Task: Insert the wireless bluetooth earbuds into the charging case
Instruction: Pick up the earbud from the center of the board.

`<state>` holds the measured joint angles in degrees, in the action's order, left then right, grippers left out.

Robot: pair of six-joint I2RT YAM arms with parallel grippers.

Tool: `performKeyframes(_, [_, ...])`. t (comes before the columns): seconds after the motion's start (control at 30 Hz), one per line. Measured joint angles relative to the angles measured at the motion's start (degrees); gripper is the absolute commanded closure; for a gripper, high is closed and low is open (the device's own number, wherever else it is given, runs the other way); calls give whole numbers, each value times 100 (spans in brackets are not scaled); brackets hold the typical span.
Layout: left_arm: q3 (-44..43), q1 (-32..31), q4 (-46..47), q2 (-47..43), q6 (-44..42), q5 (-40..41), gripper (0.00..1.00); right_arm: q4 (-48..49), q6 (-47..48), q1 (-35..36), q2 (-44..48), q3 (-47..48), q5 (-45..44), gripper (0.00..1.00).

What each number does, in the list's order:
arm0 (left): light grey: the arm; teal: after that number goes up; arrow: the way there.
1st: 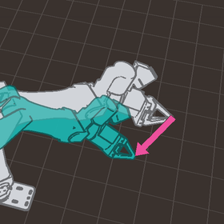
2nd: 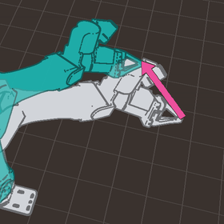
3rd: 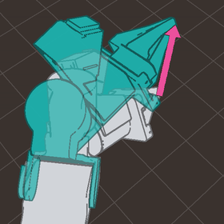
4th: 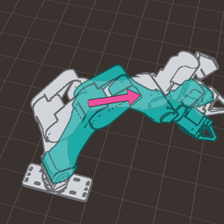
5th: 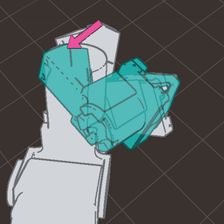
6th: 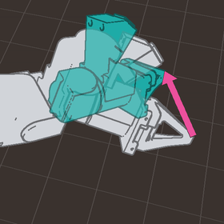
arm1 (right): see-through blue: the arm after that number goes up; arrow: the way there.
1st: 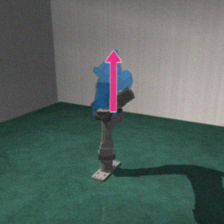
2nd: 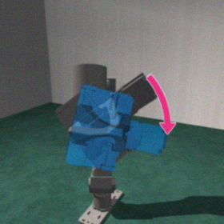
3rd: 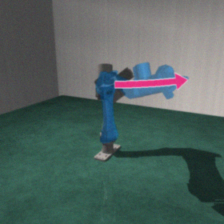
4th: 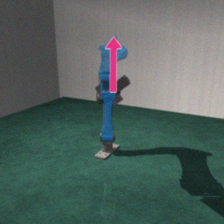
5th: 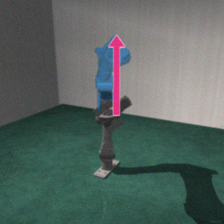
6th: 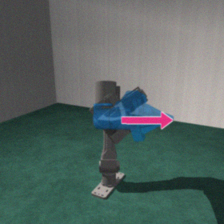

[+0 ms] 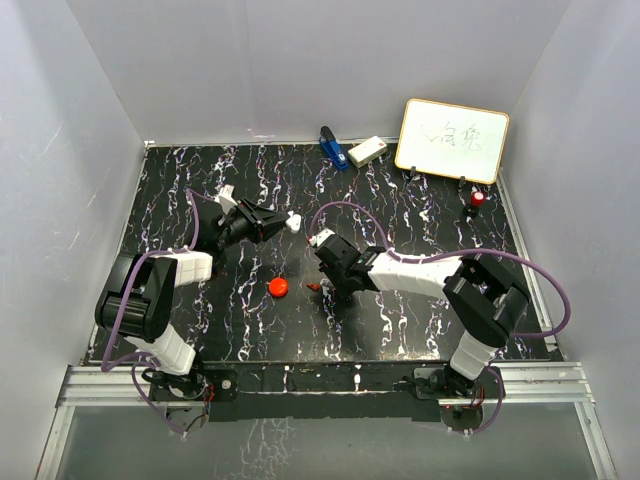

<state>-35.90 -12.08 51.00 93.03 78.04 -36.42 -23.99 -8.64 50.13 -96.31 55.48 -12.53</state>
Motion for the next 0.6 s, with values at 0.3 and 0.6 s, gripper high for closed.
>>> performKeyframes(0.3, [13, 2, 2, -2, 2, 0, 100, 11, -13, -13, 0, 0, 0, 90])
performKeyframes(0.6, [35, 2, 4, -4, 15, 0, 100, 15, -146, -446, 243, 103, 343, 95])
